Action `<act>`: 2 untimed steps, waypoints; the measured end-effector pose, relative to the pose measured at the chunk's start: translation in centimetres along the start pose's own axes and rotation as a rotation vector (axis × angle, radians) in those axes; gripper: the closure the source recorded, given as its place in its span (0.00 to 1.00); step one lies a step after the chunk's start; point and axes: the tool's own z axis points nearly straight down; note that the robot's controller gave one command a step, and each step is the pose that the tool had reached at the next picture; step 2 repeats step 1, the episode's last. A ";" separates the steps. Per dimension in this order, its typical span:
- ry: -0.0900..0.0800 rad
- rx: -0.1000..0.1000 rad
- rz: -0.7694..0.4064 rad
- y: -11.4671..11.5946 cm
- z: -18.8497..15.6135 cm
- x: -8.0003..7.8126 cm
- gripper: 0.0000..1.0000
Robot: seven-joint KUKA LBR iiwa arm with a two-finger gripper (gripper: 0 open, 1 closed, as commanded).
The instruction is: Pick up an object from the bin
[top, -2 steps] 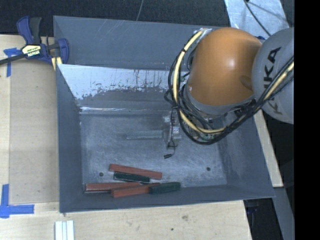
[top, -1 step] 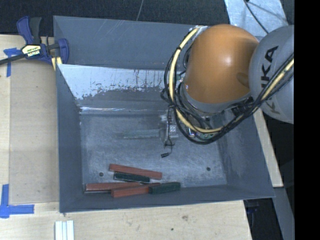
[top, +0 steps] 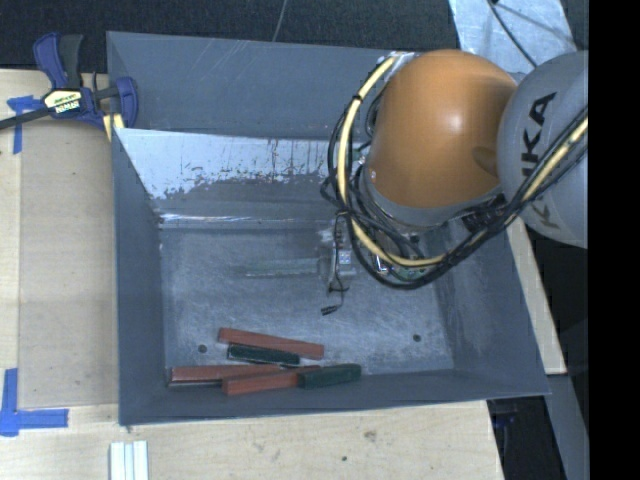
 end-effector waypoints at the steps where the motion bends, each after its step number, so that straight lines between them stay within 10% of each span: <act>1: 0.008 0.002 -0.019 -1.3 2.7 0.2 1.00; 2: 0.008 0.002 -0.019 -1.3 2.7 0.2 1.00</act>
Offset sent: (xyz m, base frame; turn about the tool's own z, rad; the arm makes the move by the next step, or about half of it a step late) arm 0.0164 -0.0363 -0.0931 -0.4656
